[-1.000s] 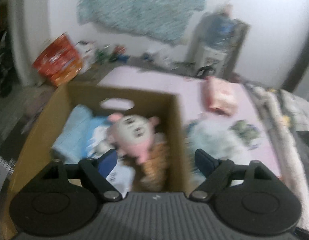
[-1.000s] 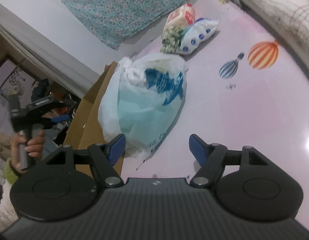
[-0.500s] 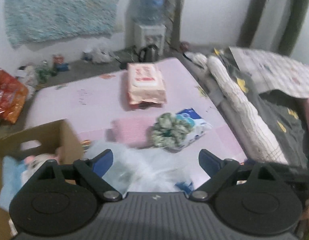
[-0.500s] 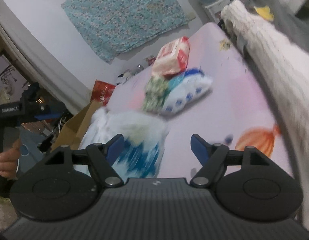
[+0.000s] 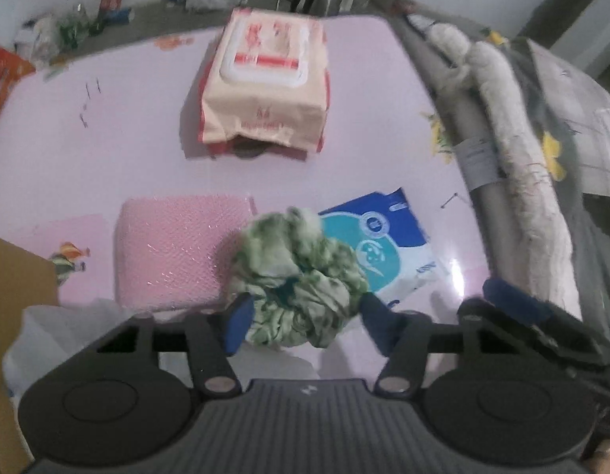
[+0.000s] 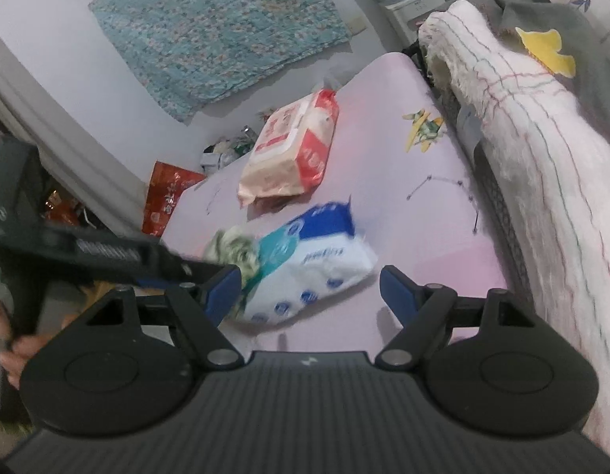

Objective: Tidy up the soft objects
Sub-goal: 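Close the left gripper on the scrunchie and lift it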

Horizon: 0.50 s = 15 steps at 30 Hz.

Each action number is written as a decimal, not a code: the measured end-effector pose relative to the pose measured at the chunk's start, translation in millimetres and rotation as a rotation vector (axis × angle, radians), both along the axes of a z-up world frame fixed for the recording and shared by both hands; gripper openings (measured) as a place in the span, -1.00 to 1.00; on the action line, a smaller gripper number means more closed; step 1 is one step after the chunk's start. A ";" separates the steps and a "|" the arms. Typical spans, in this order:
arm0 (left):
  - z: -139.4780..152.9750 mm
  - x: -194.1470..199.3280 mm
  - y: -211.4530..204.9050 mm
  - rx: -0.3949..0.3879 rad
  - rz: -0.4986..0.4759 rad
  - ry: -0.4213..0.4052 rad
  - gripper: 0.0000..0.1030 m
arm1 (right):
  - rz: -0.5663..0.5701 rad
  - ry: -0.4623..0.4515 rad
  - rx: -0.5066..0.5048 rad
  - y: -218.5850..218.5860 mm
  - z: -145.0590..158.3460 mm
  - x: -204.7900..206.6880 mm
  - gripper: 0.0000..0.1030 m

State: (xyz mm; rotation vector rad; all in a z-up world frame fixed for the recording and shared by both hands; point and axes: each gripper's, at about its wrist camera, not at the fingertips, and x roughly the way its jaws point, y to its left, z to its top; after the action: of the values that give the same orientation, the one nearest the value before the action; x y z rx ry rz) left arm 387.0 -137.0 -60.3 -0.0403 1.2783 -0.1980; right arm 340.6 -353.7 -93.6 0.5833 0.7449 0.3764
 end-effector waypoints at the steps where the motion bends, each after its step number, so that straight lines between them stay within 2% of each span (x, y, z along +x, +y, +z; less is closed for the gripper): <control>1: -3.4 3.1 1.5 -0.003 0.010 0.006 -0.02 | -0.001 0.005 -0.002 0.1 -1.2 4.9 0.50; 4: -4.9 5.5 6.0 0.005 0.019 -0.005 -0.43 | 0.000 0.016 0.005 -1.0 -5.0 17.2 0.50; 5: -3.7 5.4 7.7 0.004 0.019 -0.010 -0.64 | 0.001 0.019 0.009 -0.8 -6.4 20.7 0.50; 11: 15.0 -0.2 18.2 0.013 0.040 -0.085 -0.72 | 0.038 0.041 -0.026 14.4 -12.3 50.0 0.50; 15: 26.7 -2.8 26.7 -0.013 0.079 -0.114 -0.73 | 0.079 0.067 -0.105 38.0 -21.2 75.6 0.50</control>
State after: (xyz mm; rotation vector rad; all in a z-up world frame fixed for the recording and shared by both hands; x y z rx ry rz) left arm 384.2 -110.3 -33.6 -0.0893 1.1596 -0.1387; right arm 416.3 -315.8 -114.7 0.4704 0.8486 0.3896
